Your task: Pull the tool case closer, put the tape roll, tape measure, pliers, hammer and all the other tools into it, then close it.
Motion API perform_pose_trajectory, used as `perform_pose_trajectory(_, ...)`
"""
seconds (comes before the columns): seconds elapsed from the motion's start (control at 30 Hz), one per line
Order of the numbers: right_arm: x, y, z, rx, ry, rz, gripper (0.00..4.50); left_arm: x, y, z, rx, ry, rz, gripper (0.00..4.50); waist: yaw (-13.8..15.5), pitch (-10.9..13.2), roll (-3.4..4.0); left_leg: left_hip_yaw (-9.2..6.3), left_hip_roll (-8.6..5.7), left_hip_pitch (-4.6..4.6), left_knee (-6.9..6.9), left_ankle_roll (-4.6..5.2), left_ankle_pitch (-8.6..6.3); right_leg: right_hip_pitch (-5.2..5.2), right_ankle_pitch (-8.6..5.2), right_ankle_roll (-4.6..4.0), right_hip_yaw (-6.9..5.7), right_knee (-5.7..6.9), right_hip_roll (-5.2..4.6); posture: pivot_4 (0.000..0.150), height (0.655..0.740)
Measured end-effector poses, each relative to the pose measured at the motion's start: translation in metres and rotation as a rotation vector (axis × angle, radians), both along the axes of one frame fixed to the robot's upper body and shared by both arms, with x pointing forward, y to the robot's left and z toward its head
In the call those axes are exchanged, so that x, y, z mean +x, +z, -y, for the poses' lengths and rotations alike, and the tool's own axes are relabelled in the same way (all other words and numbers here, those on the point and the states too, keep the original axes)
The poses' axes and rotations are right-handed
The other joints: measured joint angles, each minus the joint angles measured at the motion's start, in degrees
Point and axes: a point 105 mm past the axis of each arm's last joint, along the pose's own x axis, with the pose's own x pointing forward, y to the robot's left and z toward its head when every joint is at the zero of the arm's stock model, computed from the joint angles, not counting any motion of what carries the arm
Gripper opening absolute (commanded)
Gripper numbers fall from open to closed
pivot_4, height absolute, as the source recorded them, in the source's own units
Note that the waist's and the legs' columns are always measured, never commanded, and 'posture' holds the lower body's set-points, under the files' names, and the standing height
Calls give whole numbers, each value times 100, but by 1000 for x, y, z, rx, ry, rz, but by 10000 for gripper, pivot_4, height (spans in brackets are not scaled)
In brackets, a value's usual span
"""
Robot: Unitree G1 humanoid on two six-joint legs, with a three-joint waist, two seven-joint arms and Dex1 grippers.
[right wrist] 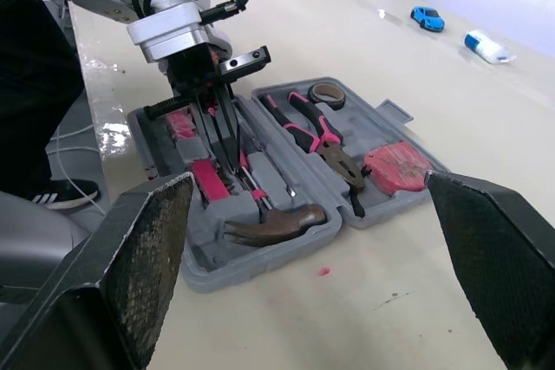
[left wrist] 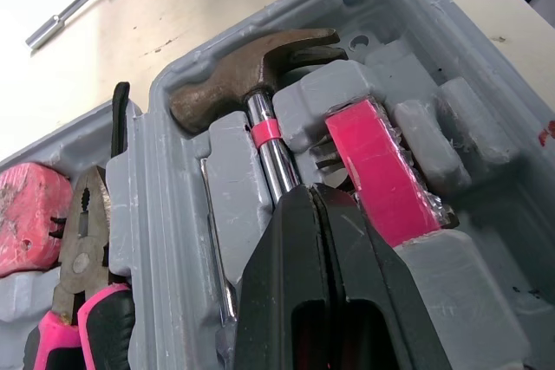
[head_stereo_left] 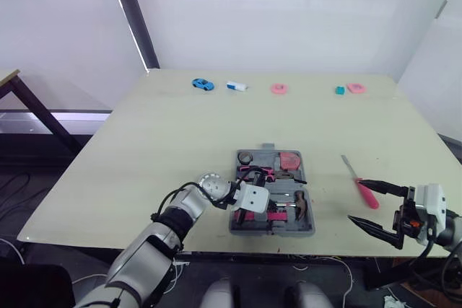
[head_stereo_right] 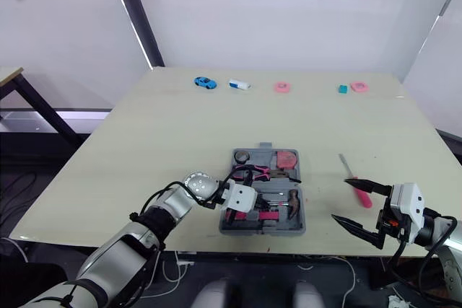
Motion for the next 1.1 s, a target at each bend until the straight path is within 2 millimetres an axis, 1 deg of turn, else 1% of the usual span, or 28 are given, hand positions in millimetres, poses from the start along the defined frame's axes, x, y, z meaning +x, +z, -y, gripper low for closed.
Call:
perform_pose_trajectory(0.07, 0, 0, 0, 0, 0, 0, 45000, 0, -3, 0, -5, 21, -18, 222, -4, 2, -6, 0, 9, 35, -6, -23, -14, 29, -1, 1, 2, -9, -2, 1500, 7395)
perform_pose_trajectory(0.2, 0, 0, 0, 1, -1, -1, 45000, 1, -4, 1, -45, 92, -112, 222, -4, -3, 2, 0, 18, 38, -9, -28, -16, 30, -1, 1, 1, -15, -9, 1500, 7395)
perform_pose_trajectory(0.33, 0, 0, 0, 1, -2, -1, 45000, 1, -5, -1, -90, 174, -291, 222, -13, -3, 2, -2, 19, 39, -10, -30, -17, 27, -1, 1, -2, -16, -10, 1500, 7395)
perform_pose_trajectory(0.5, 1, 0, 0, 1, -3, 0, 45000, 4, 0, -10, -145, 270, -483, 222, -76, 6, -2, 0, 12, 35, -33, -25, -14, 17, -1, 1, -3, -16, -9, 1500, 7395)
perform_pose_trajectory(0.6, 1, 1, 0, 2, -3, 2, 45000, 5, 3, -13, -182, 300, -568, 222, -103, 20, -22, 3, 1, 23, -60, -4, -2, -2, -1, 0, -2, -23, -8, 1500, 7395)
perform_pose_trajectory(0.7, 3, 2, 0, 5, -7, 7, 45000, 5, 11, -17, -239, 327, -653, 222, -121, 35, -33, -1, -9, -34, -77, 0, 0, -49, 0, -7, -2, -26, 2, 1500, 7395)
perform_pose_trajectory(0.73, 4, 3, 0, 8, -10, 7, 45000, 7, 15, -20, -266, 340, -663, 222, -125, 36, -34, 0, -10, -65, -78, 0, 0, -76, 13, -26, -7, -26, 6, 1500, 7395)
perform_pose_trajectory(0.8, 5, 4, -1, 20, -15, 10, 45000, 10, 28, -24, -331, 341, -647, 222, -117, 58, -39, 1, -16, -72, -85, 0, 0, -82, 11, -21, -8, -27, 6, 1500, 7395)
perform_pose_trajectory(0.87, 7, 5, -1, 50, -33, 13, 45000, 14, 53, -32, -433, 329, -580, 222, -109, 71, -48, -2, -16, -74, -90, 0, -1, -82, 7, -13, -15, -29, 6, 1500, 7395)
perform_pose_trajectory(0.97, 10, 4, 2, 72, -77, 15, 45000, 21, 80, -51, -535, 374, -479, 222, -104, 73, -46, -1, -17, -73, -97, 0, -1, -80, 5, -11, -15, -40, 5, 1500, 7395)
perform_pose_trajectory(1.03, 14, 0, 9, 96, -138, 7, 45000, 24, 87, -71, -585, 451, -459, 222, -110, 74, -46, -1, -16, -70, -98, 0, -1, -75, 5, -12, -16, -46, 3, 1500, 7395)
perform_pose_trajectory(1.07, 15, -3, 13, 113, -179, 0, 45000, 24, 89, -85, -612, 511, -459, 222, -112, 76, -46, -1, -17, -69, -98, 0, -1, -73, 3, -14, -16, -46, 2, 1500, 7395)
perform_pose_trajectory(1.1, 15, -5, 16, 118, -195, -5, 45000, 24, 89, -90, -623, 531, -462, 222, -112, 78, -45, -1, -17, -69, -98, 0, -1, -72, -1, -21, -16, -46, 1, 1500, 7395)
